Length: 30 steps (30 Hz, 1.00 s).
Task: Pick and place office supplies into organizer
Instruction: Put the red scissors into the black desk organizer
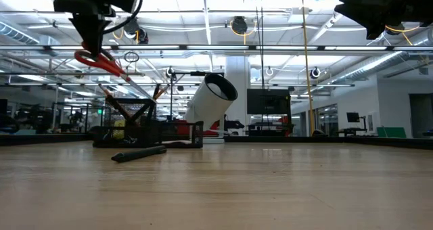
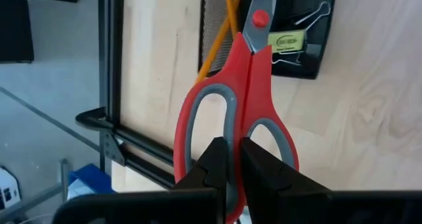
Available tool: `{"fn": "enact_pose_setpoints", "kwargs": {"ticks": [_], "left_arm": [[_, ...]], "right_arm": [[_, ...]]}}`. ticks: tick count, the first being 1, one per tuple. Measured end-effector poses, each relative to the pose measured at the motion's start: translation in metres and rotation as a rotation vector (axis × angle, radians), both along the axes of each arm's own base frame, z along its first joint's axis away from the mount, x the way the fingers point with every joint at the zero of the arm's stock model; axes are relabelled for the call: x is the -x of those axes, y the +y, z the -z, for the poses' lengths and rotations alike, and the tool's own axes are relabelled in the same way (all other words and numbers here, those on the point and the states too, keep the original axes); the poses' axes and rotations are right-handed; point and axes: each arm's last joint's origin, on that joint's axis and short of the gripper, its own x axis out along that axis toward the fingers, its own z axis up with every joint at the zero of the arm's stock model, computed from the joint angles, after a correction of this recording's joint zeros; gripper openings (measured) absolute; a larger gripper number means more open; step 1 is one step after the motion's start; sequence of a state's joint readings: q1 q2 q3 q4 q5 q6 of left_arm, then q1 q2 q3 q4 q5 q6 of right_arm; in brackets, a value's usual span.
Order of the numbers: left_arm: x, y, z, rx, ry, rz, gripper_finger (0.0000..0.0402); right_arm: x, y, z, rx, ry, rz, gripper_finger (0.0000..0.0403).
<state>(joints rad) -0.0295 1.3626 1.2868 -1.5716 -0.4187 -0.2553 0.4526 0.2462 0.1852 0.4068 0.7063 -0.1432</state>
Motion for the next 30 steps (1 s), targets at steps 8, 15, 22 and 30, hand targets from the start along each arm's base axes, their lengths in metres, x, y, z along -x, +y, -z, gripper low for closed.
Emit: {"fn": "enact_pose_setpoints", "kwargs": {"ticks": [8, 15, 22, 30], "left_arm": [[0.003, 0.006, -0.020, 0.005, -0.070, 0.007, 0.0020], [0.012, 0.006, -0.052, 0.052, -0.205, 0.026, 0.0035], [0.024, 0.020, -0.060, 0.118, -0.270, -0.088, 0.0036], [0.028, 0.035, -0.060, 0.166, -0.291, -0.189, 0.0037]], "right_arm": [[0.000, 0.000, 0.000, 0.000, 0.000, -0.001, 0.0130], [0.000, 0.000, 0.000, 0.000, 0.000, -0.001, 0.0130], [0.000, 0.000, 0.000, 0.000, 0.000, 0.000, 0.0130], [0.000, 0.000, 0.000, 0.000, 0.000, 0.000, 0.0130]]}}
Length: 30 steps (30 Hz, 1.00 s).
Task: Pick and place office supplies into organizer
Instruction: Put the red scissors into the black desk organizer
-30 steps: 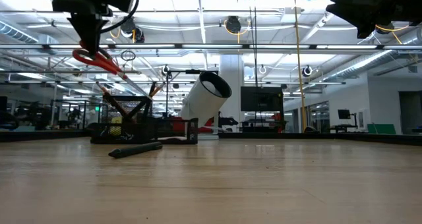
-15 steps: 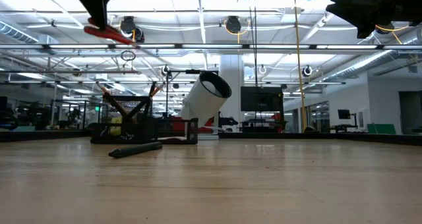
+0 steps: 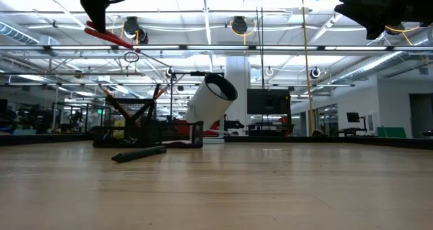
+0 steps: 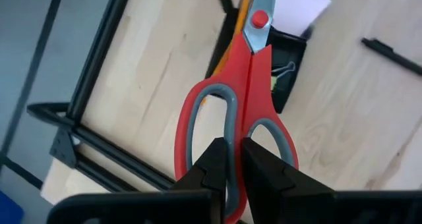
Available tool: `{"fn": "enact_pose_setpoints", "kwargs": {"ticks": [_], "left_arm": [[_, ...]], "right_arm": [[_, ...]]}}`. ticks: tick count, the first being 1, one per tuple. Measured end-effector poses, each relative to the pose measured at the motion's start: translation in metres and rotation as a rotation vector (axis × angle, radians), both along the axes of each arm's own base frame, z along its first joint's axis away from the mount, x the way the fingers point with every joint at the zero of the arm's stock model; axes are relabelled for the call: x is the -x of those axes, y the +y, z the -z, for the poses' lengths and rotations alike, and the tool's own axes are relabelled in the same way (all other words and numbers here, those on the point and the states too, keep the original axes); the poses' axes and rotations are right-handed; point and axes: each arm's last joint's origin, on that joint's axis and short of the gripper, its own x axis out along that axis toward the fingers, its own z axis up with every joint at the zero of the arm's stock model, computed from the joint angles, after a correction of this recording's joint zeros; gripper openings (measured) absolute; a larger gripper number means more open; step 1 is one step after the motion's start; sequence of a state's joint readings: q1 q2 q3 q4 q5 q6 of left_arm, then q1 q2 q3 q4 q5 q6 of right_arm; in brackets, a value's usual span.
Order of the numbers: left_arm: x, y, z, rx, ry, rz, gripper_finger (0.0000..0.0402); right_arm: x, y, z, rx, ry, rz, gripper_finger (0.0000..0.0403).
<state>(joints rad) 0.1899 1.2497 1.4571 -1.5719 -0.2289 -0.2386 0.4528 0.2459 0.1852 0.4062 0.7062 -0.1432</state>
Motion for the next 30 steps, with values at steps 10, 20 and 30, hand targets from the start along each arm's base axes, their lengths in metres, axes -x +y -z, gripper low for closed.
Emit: {"fn": "enact_pose_setpoints", "kwargs": {"ticks": [10, 20, 30], "left_arm": [[0.019, 0.009, 0.016, 0.180, -0.020, -0.162, 0.0037], [0.035, -0.007, 0.034, 0.300, -0.083, -0.301, 0.0028], [0.056, -0.013, 0.027, 0.250, -0.107, -0.357, 0.0023]], "right_arm": [[0.000, 0.000, 0.000, 0.000, 0.000, 0.000, 0.0130], [0.000, 0.000, 0.000, 0.000, 0.000, 0.000, 0.0130], [0.000, 0.000, 0.000, 0.000, 0.001, 0.000, 0.0130]]}}
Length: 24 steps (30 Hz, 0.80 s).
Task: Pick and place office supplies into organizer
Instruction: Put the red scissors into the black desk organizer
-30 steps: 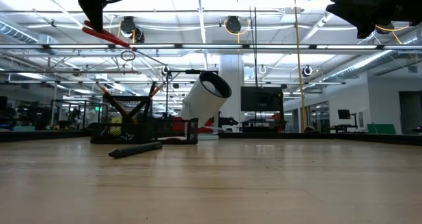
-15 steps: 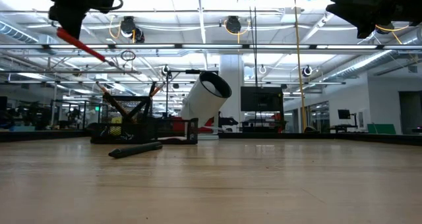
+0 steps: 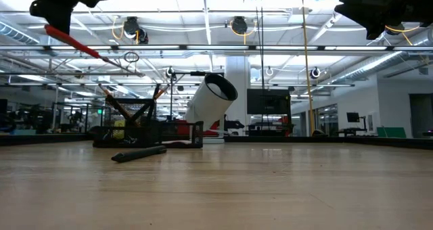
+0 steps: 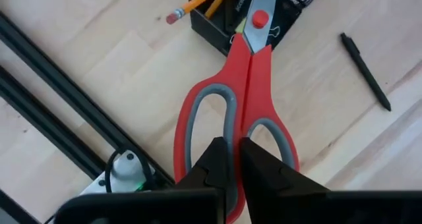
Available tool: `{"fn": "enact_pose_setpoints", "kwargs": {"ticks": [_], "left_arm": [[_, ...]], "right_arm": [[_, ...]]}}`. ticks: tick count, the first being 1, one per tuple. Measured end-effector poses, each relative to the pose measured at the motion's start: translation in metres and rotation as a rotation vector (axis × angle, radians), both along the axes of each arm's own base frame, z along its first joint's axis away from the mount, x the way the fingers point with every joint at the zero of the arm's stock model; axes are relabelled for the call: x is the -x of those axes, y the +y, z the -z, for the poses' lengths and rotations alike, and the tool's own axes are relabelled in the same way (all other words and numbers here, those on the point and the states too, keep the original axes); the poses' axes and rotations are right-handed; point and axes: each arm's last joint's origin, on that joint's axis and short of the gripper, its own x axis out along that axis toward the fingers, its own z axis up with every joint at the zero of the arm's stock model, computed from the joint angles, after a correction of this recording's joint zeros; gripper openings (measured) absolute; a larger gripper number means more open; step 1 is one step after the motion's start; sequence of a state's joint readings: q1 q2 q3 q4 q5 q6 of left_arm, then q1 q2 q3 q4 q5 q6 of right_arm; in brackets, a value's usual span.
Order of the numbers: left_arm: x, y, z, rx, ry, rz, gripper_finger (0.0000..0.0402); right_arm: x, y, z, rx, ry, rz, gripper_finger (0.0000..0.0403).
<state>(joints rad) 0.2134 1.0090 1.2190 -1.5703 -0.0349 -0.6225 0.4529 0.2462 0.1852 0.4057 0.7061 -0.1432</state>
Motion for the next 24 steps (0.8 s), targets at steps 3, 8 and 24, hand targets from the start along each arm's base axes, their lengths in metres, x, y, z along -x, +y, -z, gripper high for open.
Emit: {"fn": "enact_pose_setpoints", "kwargs": {"ticks": [3, 8, 24], "left_arm": [[0.002, 0.001, -0.001, -0.004, -0.008, -0.023, 0.0031], [-0.004, 0.007, 0.003, 0.014, 0.020, -0.063, 0.0027], [-0.041, 0.042, 0.031, 0.178, 0.182, -0.011, 0.0031]], "right_arm": [[0.000, 0.000, 0.000, 0.000, -0.001, 0.000, 0.0130], [0.000, 0.000, 0.000, 0.000, 0.000, 0.000, 0.0130], [0.000, 0.000, 0.000, 0.000, 0.000, 0.000, 0.0130]]}}
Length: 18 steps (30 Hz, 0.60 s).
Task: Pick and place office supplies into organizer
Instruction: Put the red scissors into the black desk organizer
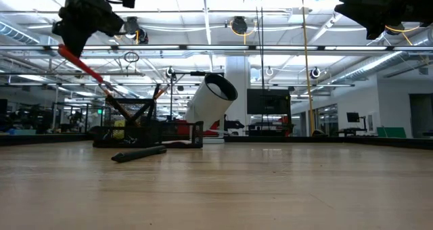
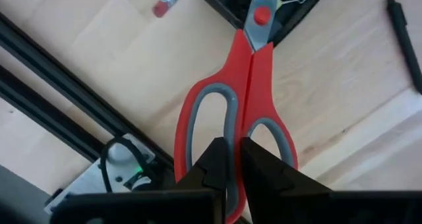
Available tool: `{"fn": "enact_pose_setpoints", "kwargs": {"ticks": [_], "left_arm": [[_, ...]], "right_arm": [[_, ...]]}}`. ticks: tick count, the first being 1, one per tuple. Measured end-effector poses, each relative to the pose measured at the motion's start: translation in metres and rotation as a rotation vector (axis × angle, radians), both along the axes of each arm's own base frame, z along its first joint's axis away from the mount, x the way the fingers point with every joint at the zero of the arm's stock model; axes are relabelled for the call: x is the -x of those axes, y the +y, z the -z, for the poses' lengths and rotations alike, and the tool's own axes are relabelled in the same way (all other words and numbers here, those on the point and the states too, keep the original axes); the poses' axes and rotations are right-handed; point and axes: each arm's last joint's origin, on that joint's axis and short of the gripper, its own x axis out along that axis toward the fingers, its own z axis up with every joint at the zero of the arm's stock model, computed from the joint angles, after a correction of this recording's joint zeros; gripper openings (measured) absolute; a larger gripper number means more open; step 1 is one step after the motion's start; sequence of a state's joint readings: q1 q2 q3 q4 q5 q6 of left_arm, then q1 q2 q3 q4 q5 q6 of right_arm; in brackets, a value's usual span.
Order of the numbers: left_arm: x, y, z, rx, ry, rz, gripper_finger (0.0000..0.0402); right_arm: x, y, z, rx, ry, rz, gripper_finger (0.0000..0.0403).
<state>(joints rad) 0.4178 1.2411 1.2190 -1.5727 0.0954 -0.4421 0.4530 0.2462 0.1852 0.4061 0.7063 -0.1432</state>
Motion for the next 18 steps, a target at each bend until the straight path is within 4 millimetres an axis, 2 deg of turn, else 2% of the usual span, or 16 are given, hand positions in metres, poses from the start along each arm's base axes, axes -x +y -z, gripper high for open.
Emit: {"fn": "enact_pose_setpoints", "kwargs": {"ticks": [6, 11, 18], "left_arm": [[-0.004, 0.012, 0.007, 0.050, 0.022, 0.014, 0.0032], [-0.004, 0.014, 0.008, 0.011, 0.040, 0.023, 0.0029], [-0.005, 0.013, -0.007, -0.052, -0.002, 0.034, 0.0023]], "right_arm": [[0.000, 0.000, 0.000, 0.000, 0.000, 0.000, 0.0130], [0.000, 0.000, 0.000, 0.000, 0.000, 0.000, 0.0130], [0.000, 0.000, 0.000, 0.000, 0.000, 0.000, 0.0130]]}}
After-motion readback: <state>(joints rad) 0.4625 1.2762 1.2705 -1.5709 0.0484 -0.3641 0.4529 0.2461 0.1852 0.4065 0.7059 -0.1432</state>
